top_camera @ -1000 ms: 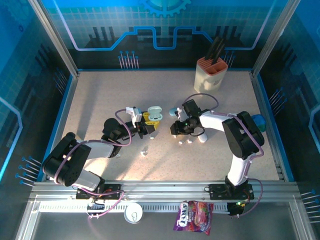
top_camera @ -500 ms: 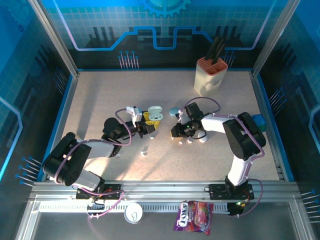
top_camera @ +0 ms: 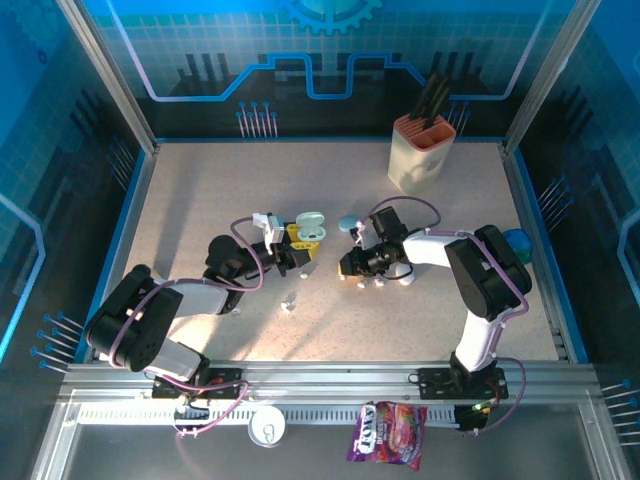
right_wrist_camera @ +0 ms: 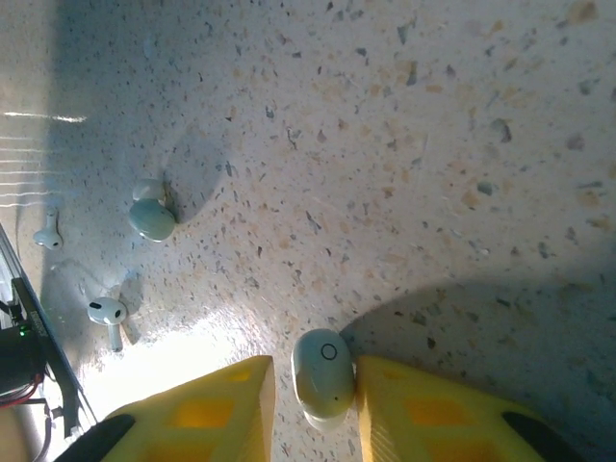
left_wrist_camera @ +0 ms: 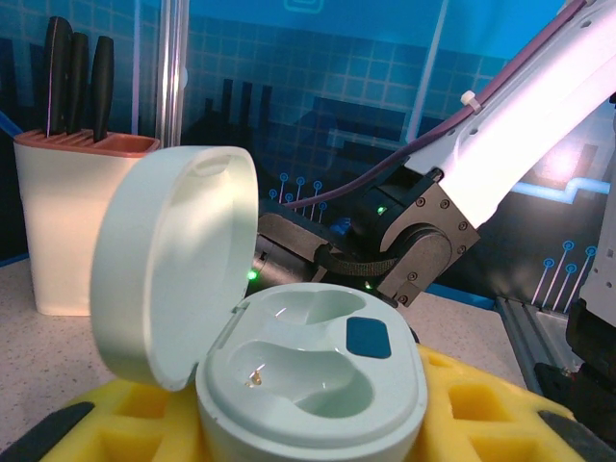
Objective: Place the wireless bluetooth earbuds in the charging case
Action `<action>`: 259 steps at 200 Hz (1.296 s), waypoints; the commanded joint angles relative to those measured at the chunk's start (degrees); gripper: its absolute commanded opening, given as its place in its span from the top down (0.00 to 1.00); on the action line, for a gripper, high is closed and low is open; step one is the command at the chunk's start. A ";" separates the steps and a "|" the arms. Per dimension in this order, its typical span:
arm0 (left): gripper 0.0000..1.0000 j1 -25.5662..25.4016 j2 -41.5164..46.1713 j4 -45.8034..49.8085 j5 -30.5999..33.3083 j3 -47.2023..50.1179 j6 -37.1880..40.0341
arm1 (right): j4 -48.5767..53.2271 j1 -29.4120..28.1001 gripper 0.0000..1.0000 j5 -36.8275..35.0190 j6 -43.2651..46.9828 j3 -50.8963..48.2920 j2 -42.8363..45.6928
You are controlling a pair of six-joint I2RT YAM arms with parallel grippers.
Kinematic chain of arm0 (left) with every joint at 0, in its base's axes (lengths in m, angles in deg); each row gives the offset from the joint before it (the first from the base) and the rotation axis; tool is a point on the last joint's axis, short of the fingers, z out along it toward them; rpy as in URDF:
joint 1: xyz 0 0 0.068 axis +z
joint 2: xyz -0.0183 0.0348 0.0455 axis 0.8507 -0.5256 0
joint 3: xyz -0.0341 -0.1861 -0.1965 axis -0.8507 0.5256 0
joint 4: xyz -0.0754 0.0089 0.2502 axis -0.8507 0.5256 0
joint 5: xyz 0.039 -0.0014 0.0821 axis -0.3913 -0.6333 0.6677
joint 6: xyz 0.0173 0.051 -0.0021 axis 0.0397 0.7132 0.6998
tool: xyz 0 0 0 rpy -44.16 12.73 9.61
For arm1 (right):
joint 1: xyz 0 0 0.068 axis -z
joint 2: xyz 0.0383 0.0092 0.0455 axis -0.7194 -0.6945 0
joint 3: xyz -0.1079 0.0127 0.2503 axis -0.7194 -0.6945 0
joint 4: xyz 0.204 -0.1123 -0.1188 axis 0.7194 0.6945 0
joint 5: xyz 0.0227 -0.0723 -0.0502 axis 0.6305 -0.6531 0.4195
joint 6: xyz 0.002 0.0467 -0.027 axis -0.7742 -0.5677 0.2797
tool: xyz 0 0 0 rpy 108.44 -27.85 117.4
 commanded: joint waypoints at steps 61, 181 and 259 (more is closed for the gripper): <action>0.77 0.46 -0.31 -1.95 -1.47 -0.98 -0.47 | 0.20 -0.03 0.73 1.63 -0.25 0.87 -3.15; 0.77 0.48 -0.71 -1.95 -1.38 -1.19 0.18 | 5.55 -3.32 0.80 -15.76 -2.34 2.35 2.29; 0.77 0.44 -2.06 -1.95 -0.98 -1.73 1.15 | 16.62 -7.37 0.78 -49.34 -10.62 1.10 15.10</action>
